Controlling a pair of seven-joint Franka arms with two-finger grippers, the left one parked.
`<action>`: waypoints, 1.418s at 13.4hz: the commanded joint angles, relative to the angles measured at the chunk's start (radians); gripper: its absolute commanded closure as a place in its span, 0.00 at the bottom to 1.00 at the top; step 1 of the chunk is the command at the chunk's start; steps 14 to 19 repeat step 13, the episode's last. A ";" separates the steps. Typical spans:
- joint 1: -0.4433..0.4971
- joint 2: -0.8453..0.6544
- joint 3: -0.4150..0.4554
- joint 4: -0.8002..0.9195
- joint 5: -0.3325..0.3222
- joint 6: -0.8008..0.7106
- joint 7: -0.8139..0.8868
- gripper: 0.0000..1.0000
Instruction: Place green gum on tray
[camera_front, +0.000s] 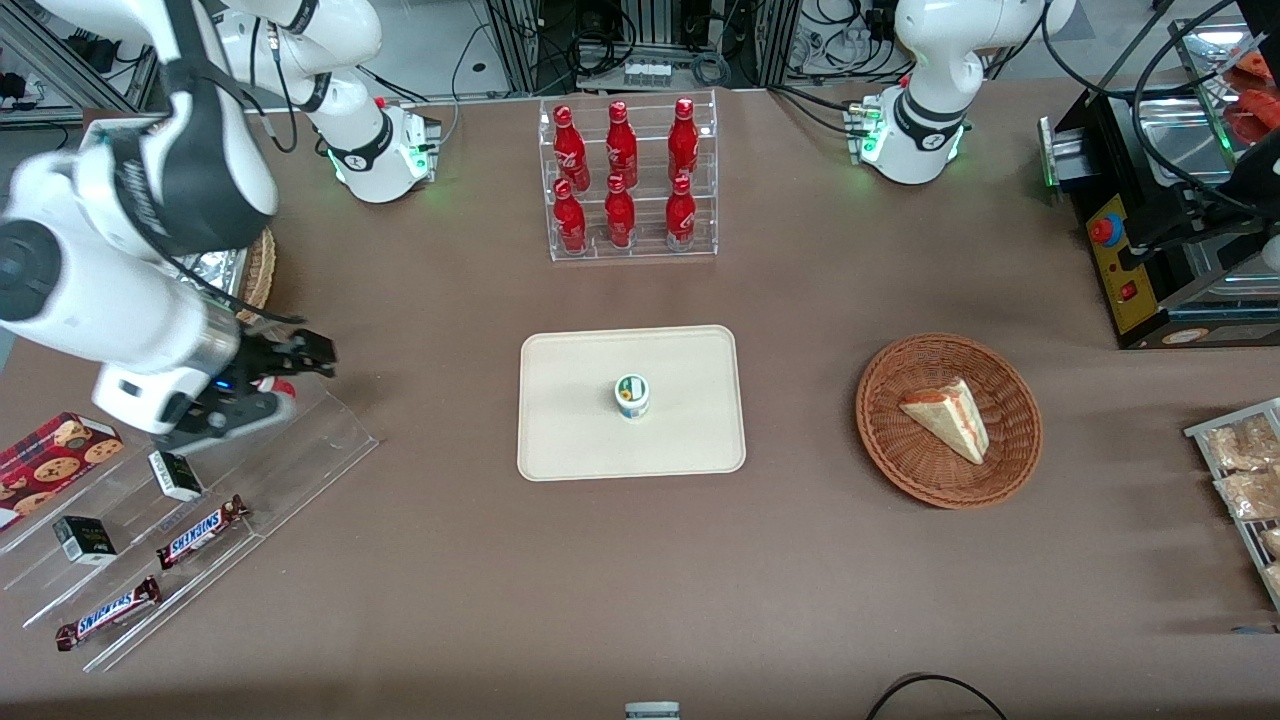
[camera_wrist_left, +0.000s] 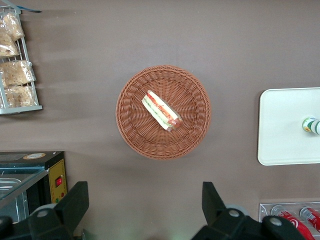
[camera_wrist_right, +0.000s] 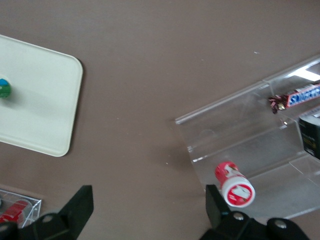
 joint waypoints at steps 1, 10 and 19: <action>-0.072 -0.120 0.013 -0.104 -0.014 0.000 -0.003 0.00; -0.134 -0.224 0.010 -0.113 -0.052 -0.177 0.037 0.00; -0.132 -0.227 0.010 -0.104 -0.052 -0.178 0.066 0.00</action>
